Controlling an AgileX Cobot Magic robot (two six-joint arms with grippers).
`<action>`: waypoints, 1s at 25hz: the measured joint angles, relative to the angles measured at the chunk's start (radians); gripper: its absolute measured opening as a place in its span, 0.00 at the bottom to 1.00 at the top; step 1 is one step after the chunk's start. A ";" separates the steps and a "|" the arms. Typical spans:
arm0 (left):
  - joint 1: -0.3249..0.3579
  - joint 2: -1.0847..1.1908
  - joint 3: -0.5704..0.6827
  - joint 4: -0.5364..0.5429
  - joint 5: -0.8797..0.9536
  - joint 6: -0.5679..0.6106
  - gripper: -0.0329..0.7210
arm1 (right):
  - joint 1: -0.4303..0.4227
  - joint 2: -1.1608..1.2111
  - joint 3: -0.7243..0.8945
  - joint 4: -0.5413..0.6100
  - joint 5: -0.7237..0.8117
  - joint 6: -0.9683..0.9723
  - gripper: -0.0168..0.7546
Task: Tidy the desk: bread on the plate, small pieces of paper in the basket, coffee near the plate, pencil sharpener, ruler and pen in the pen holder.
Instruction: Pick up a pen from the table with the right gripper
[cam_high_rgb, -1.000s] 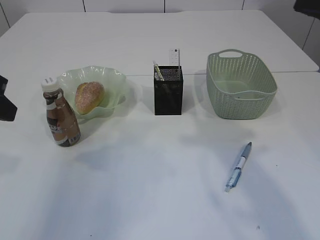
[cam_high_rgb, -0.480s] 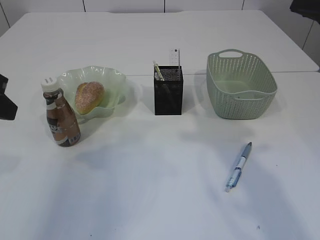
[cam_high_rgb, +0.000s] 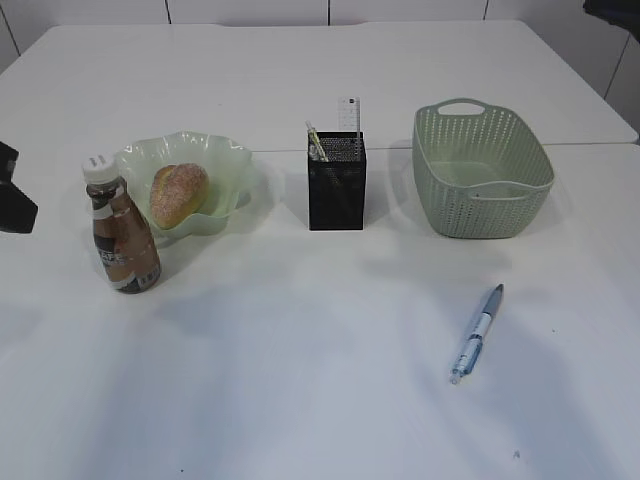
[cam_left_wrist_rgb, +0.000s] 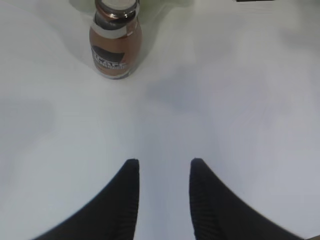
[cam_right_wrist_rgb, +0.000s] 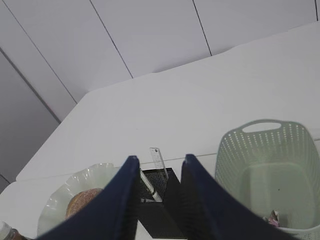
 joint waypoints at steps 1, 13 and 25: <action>0.000 0.000 0.000 0.000 0.000 0.000 0.36 | 0.000 0.000 0.008 0.069 0.004 -0.077 0.33; 0.000 0.000 0.000 0.000 -0.010 0.000 0.36 | 0.000 0.002 0.064 0.270 0.016 -0.308 0.33; 0.000 0.000 0.000 0.000 -0.024 0.000 0.36 | 0.000 0.003 0.121 0.482 0.013 -0.444 0.33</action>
